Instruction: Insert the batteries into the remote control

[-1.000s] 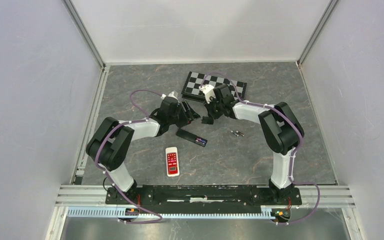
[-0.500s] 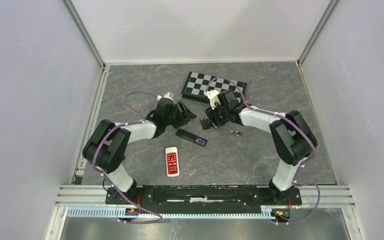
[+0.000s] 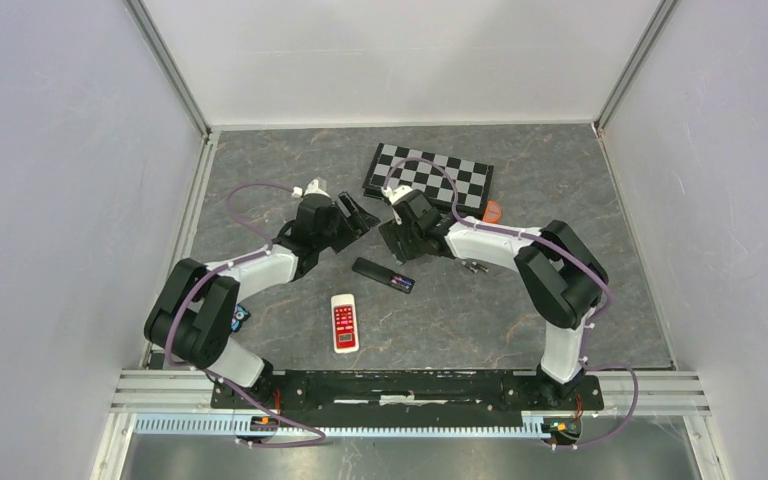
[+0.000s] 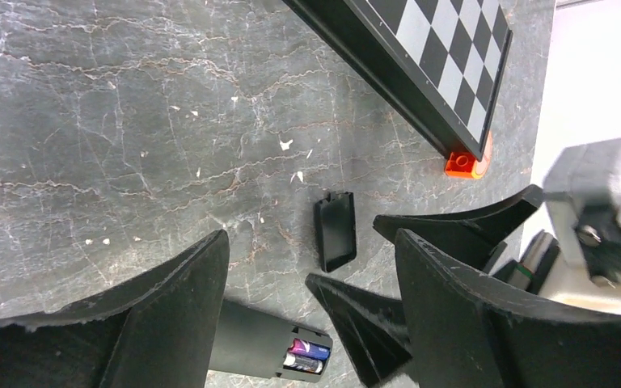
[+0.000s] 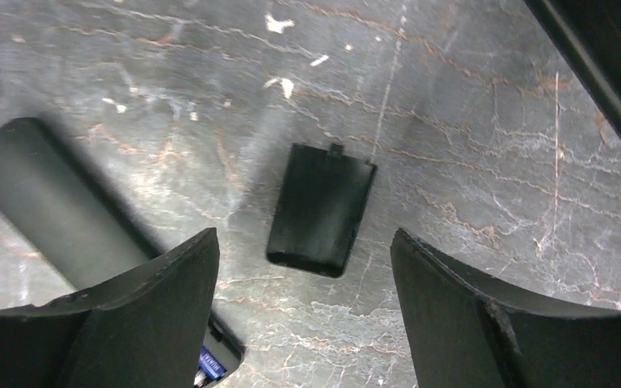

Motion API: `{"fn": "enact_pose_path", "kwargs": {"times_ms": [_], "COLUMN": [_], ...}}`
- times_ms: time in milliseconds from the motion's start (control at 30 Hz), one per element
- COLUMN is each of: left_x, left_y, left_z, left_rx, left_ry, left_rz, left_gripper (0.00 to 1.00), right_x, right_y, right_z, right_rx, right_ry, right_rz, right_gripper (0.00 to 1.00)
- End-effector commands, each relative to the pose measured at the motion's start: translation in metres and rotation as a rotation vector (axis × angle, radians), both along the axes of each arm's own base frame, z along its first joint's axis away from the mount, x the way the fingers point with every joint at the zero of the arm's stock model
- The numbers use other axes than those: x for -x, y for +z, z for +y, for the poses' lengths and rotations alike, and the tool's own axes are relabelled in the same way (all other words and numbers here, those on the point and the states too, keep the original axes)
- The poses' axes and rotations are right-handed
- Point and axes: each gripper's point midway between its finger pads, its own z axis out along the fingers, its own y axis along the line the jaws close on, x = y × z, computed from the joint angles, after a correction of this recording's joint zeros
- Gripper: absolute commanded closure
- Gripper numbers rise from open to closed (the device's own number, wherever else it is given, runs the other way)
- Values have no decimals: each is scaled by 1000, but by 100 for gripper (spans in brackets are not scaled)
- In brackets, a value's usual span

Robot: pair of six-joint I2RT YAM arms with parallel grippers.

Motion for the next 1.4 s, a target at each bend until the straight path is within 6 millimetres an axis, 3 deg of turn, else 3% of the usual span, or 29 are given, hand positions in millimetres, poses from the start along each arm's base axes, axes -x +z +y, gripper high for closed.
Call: {"fn": "enact_pose_path", "kwargs": {"times_ms": [0,100,267,367,433,767,1067,1200,1367], "left_x": [-1,-1,0,0,0,2,0,6,16], "left_y": [8,9,10,11,11,-9,-21,-33,-42], "left_z": [4,6,11,8,2,-31,-59,-66,-67], "left_rx": [11,11,3,11,28,104,150,152,135], "left_ry": [25,27,52,33,6,-136,-244,-265,-261], "left_rz": [-17,-20,-28,-33,-32,50,108,156,190], "left_gripper": [19,19,19,19,19,23,23,24,34], "right_x": [-14,-13,-11,-10,-10,-5,14,16,19], "right_y": [1,-5,-14,-15,-12,16,20,28,36], "right_z": [-7,-5,-7,-8,-8,-5,4,13,20], "right_rx": [32,25,32,32,18,-206,-352,-414,-462], "right_ry": [-115,-139,-171,-182,-189,-141,-45,-3,34], "right_rz": [-26,-4,23,30,28,23,67,48,32], "right_gripper": [20,27,46,61,64,63,62,62,62]}}
